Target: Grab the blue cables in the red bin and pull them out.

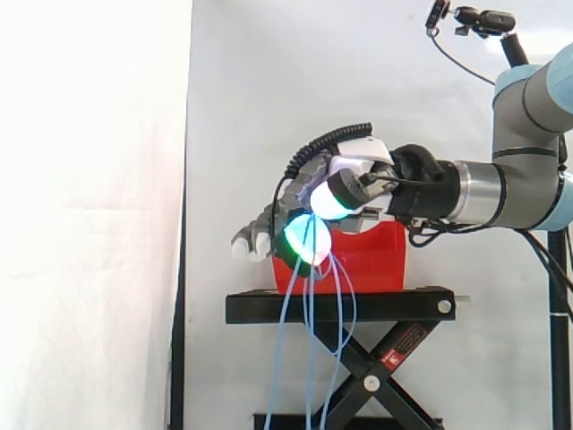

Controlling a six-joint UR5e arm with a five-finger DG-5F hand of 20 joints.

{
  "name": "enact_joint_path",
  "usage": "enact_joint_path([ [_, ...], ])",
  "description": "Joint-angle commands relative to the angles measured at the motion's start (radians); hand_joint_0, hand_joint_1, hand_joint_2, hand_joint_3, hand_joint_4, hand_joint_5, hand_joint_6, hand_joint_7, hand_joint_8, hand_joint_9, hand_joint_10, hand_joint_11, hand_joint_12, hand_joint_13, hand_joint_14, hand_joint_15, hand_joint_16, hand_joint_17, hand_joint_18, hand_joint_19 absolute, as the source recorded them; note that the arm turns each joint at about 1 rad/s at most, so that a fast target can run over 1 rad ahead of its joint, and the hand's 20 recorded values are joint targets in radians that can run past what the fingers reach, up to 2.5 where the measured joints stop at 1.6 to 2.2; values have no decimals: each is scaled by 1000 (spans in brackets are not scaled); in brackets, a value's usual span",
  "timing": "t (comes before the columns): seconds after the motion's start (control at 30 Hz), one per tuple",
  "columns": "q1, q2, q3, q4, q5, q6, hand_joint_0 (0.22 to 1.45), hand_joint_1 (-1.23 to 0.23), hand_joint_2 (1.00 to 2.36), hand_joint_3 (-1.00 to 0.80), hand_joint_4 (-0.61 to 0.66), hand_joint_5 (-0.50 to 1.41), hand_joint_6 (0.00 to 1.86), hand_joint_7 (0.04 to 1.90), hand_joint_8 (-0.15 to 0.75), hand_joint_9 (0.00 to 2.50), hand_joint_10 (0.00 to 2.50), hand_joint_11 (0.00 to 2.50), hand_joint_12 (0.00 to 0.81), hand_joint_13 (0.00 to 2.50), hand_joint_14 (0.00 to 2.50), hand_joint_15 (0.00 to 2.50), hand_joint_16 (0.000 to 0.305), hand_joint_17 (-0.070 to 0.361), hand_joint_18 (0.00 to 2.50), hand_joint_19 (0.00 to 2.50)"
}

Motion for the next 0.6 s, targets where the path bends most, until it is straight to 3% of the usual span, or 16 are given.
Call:
enact_joint_path([
  [0.0, 3, 0, 0, -35, 0, 55, 868, -767, 1000, -1000, 223, 995, 5, 726, 260, 789, 16, 607, 290, 506, 14, 400, 38, 85, 345, 517],
  [0.13, 7, 0, 0, -59, 9, 128, 868, -767, 1000, -1000, 231, 994, 6, 725, 259, 789, 16, 616, 289, 504, 14, 402, 38, 85, 345, 520],
  [0.57, 10, 0, -1, -72, 42, 207, 868, -768, 1000, -1000, 231, 992, 6, 724, 254, 787, 16, 602, 290, 504, 14, 405, 38, 85, 345, 517],
])
